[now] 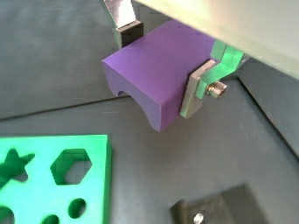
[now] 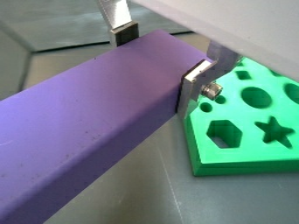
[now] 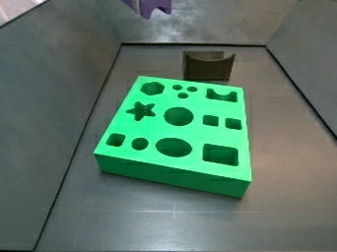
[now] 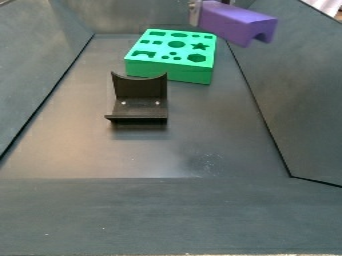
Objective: Pick up the arch object. Move up. Place the arch object on the fixture. Regrasp the arch object. Rotate the arch object. Move to above the board. Insert the arch object.
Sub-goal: Place the arch object on the fixture.
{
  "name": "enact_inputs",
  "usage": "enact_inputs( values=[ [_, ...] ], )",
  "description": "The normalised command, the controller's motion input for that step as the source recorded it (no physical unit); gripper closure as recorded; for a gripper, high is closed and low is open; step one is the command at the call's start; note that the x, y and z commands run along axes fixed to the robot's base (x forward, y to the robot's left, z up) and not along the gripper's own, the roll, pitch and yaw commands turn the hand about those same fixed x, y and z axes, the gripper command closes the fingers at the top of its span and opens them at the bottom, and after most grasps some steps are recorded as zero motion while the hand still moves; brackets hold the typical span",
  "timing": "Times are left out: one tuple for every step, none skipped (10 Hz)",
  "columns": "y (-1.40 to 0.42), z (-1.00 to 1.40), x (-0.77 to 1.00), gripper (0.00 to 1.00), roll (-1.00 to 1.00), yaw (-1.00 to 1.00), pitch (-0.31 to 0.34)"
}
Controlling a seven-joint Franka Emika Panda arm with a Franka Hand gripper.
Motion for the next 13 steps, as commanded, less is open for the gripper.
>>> enact_inputs(
  values=[
    [-0.05, 0.02, 1.00, 1.00, -0.05, -1.00, 0.352],
    [-0.05, 0.02, 1.00, 1.00, -0.04, -1.00, 0.384],
    [-0.05, 0.01, 1.00, 1.00, -0.03, -1.00, 0.413],
    [-0.04, 0.01, 1.00, 1.00, -0.04, -1.00, 0.464],
    [-0.04, 0.02, 1.00, 1.00, -0.04, -0.78, 0.406],
    [-0.03, 0.01, 1.00, 1.00, -0.04, -0.54, 0.331],
    [-0.03, 0.01, 1.00, 1.00, -0.05, -0.35, 0.259],
    [-0.02, 0.01, 1.00, 1.00, -0.05, -0.17, 0.198],
    [-0.02, 0.01, 1.00, 1.00, -0.03, -0.10, 0.169],
    [-0.02, 0.01, 1.00, 1.00, -0.01, -0.05, 0.155],
    [-0.01, 0.01, 1.00, 1.00, 0.00, -0.04, 0.154],
    [-0.01, 0.01, 1.00, 1.00, 0.02, -0.03, 0.163],
    [-0.01, 0.01, 1.00, 1.00, 0.02, -0.03, 0.170]
  ],
)
